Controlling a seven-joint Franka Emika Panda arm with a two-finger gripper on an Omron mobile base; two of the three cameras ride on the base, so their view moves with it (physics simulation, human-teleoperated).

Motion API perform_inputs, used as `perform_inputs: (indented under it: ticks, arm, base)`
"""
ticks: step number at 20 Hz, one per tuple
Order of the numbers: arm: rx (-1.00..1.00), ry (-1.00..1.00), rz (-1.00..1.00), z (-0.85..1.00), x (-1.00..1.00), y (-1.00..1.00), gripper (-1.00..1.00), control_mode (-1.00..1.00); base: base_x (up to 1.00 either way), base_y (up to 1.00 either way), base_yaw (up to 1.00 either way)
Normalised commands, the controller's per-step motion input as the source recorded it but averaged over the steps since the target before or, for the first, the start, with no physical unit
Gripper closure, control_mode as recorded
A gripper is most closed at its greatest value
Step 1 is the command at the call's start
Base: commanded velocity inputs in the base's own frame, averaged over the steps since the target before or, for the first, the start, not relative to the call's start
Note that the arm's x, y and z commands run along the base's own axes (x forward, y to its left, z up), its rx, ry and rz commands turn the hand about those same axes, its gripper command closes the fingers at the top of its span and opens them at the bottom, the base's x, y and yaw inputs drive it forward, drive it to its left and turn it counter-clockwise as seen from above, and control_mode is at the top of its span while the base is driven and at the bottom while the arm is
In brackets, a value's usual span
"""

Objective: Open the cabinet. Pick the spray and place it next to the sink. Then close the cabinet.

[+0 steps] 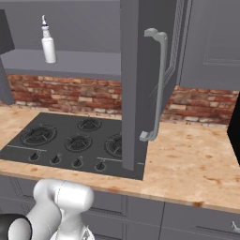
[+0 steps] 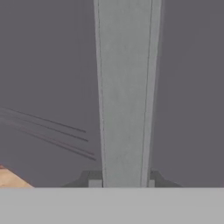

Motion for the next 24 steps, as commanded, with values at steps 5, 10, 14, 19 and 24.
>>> perform_inputs:
  ticks: [5, 10, 14, 19, 24]
  arm:
    - [0.00, 0.00, 0.00, 0.00, 0.00, 0.00, -1.00, -1.00]
    - [0.00, 0.00, 0.00, 0.00, -0.02, 0.00, -1.00, -1.00]
    - [0.00, -0.05, 0.00, 0.00, -0.47, 0.01, -1.00, -1.00]
    - [0.00, -0.11, 0.00, 0.00, -0.68, -0.05, -1.00, -1.00]
    - [0.00, -0.10, -0.01, 0.01, -0.50, -0.48, -1.00, -1.00]
  base:
    - [0.00, 0.00, 0.00]
    - [0.00, 0.00, 0.00]
    - [0.00, 0.00, 0.00]
    - [0.00, 0.00, 0.00]
    - [0.00, 0.00, 0.00]
